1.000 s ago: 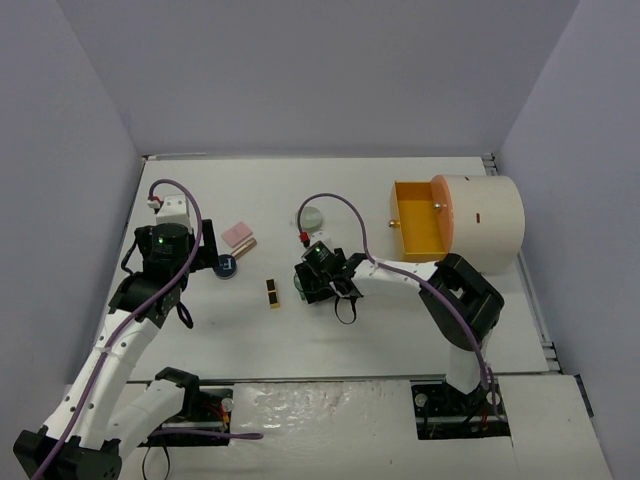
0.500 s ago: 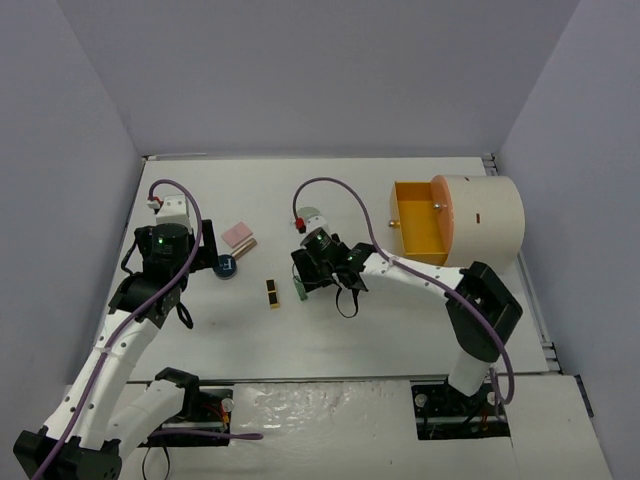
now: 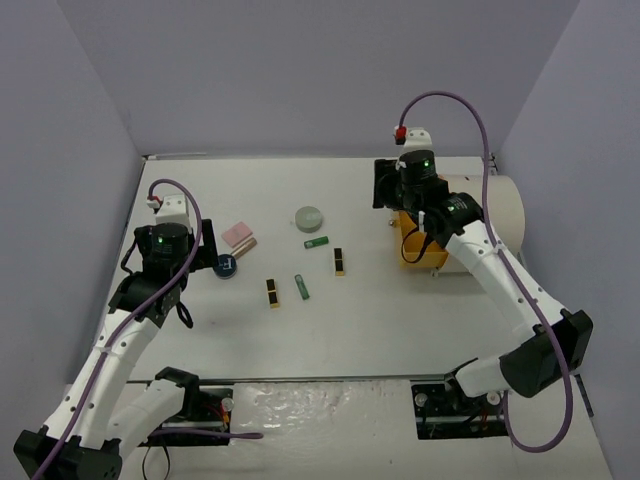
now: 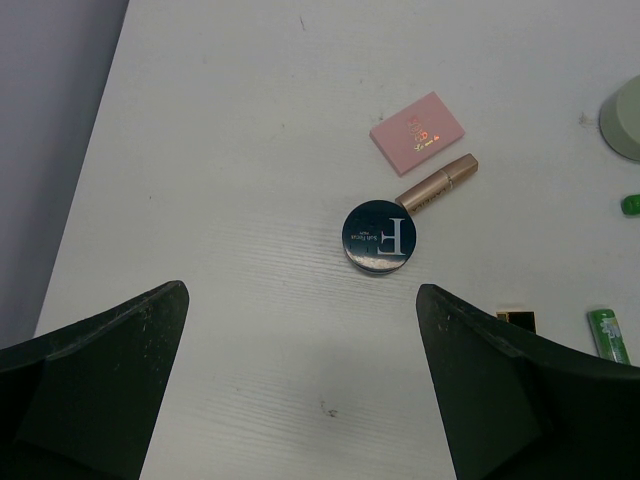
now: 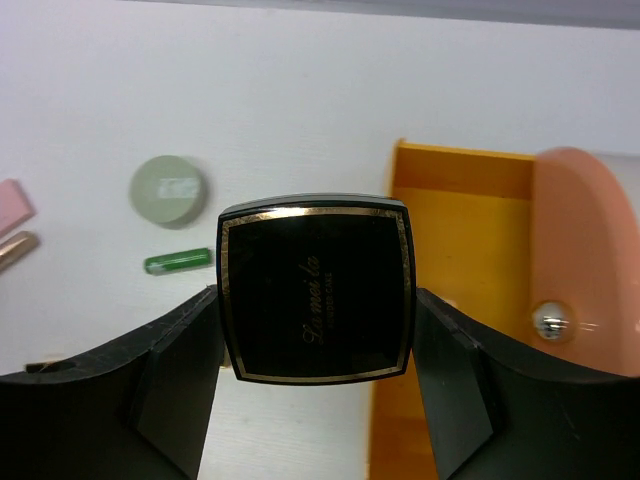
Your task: Organize the makeup
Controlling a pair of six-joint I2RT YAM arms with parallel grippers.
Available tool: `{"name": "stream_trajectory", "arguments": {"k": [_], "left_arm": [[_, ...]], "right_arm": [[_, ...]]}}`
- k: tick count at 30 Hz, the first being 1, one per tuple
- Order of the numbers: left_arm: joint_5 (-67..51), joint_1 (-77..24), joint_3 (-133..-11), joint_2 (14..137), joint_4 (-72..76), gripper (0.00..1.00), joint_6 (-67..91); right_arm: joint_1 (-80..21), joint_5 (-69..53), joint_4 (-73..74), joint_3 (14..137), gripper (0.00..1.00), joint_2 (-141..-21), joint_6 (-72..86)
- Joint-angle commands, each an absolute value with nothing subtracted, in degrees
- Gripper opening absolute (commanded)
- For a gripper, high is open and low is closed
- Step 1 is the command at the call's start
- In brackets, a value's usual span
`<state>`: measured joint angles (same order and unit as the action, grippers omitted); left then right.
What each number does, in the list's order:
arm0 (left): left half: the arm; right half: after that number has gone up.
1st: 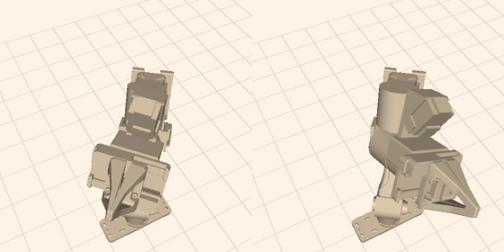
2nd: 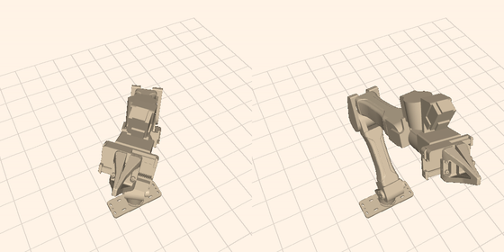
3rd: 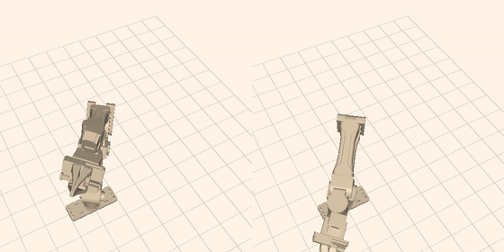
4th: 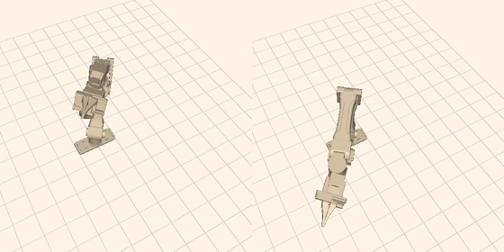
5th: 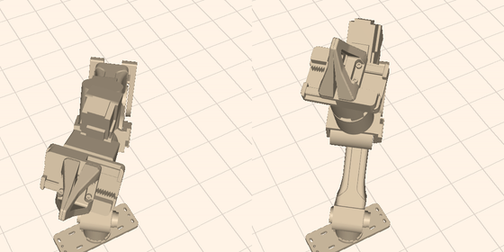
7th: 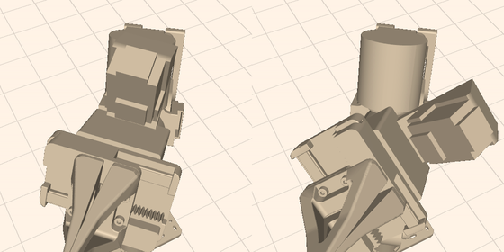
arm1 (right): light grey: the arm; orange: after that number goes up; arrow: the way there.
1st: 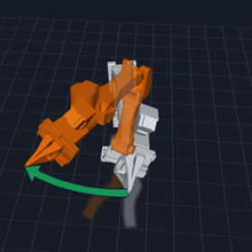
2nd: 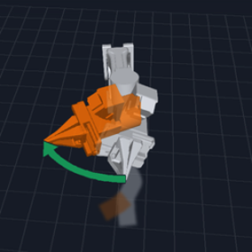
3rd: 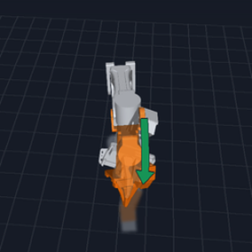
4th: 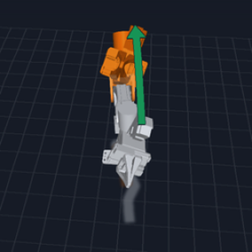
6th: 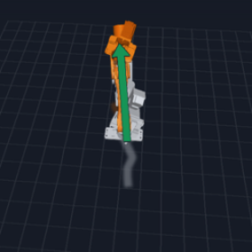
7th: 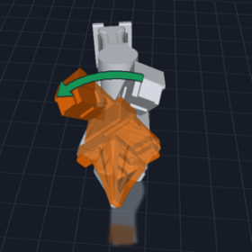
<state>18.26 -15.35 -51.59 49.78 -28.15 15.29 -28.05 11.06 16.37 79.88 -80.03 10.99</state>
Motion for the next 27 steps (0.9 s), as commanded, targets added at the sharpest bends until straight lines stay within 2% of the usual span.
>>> {"name": "stream_trajectory", "arguments": {"k": [1,10,16,27], "left_arm": [[18.9,-15.0,-54.1,50.0,-26.2,0.97,15.9],[18.7,-15.0,-54.1,50.0,-26.1,0.97,15.9],[18.6,-14.9,-54.1,50.0,-26.1,0.97,16.0],[18.6,-14.9,-54.1,49.8,-26.1,0.97,16.0]], "right_arm": [[-21.0,7.3,17.5,79.1,0.27,-80.1,8.0],[-15.1,4.0,15.7,76.2,0.27,-84.5,8.4],[-14.6,3.9,14.2,76.0,0.27,-87.0,9.2],[-14.5,8.0,13.8,75.8,0.35,-88.6,10.8]]}}
